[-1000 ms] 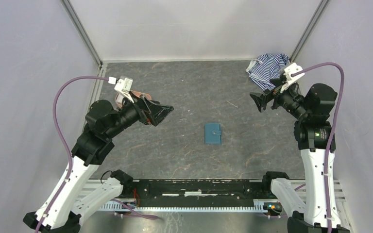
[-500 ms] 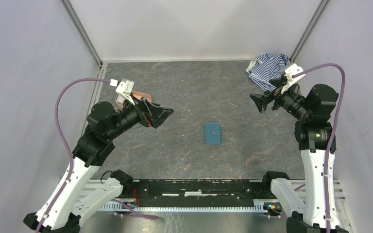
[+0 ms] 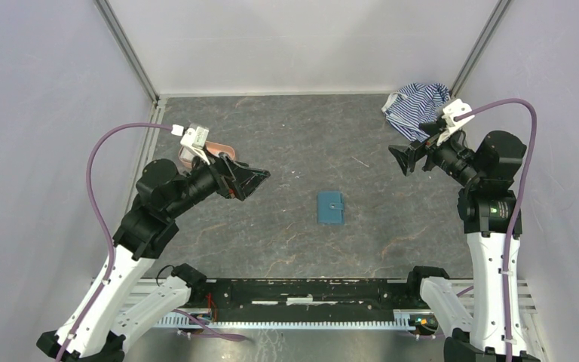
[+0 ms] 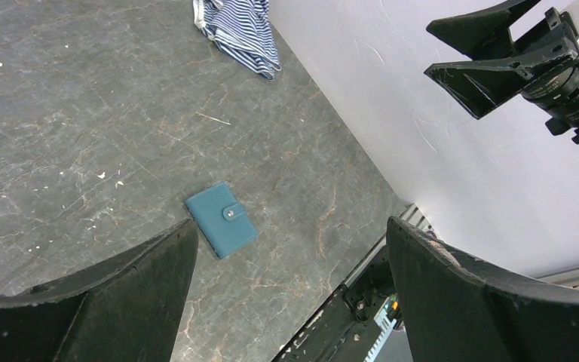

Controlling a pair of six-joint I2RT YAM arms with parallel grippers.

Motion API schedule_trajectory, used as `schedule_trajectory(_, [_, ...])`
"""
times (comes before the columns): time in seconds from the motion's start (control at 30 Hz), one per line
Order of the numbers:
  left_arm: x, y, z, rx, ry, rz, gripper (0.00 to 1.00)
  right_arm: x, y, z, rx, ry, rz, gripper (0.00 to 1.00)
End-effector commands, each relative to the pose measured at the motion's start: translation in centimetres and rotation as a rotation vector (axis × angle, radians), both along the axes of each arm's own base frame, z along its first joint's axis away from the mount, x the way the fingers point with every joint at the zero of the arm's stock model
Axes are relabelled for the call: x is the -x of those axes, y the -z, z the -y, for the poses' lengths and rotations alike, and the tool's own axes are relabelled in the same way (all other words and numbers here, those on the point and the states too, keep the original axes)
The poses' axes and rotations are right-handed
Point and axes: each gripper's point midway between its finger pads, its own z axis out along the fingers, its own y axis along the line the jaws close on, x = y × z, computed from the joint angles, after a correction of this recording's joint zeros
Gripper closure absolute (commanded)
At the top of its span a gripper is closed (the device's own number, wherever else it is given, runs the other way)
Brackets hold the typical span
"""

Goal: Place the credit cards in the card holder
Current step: Reset both arms

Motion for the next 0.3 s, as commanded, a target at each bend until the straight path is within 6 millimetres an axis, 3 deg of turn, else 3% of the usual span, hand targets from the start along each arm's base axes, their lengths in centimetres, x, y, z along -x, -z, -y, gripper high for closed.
schedule_trajectory(0.0, [0.26,-0.86,0.03,-0.004,0.022,0.06,0.0,0.19,-1.44,0.01,0.0,-0.005,0.046,0.02])
schedule_trajectory(0.27, [0.27,-0.67,0.05,-0.008,0.025,0.061,0.0,-0.22,-0.56,0.25,0.008,0.003,0.039,0.02])
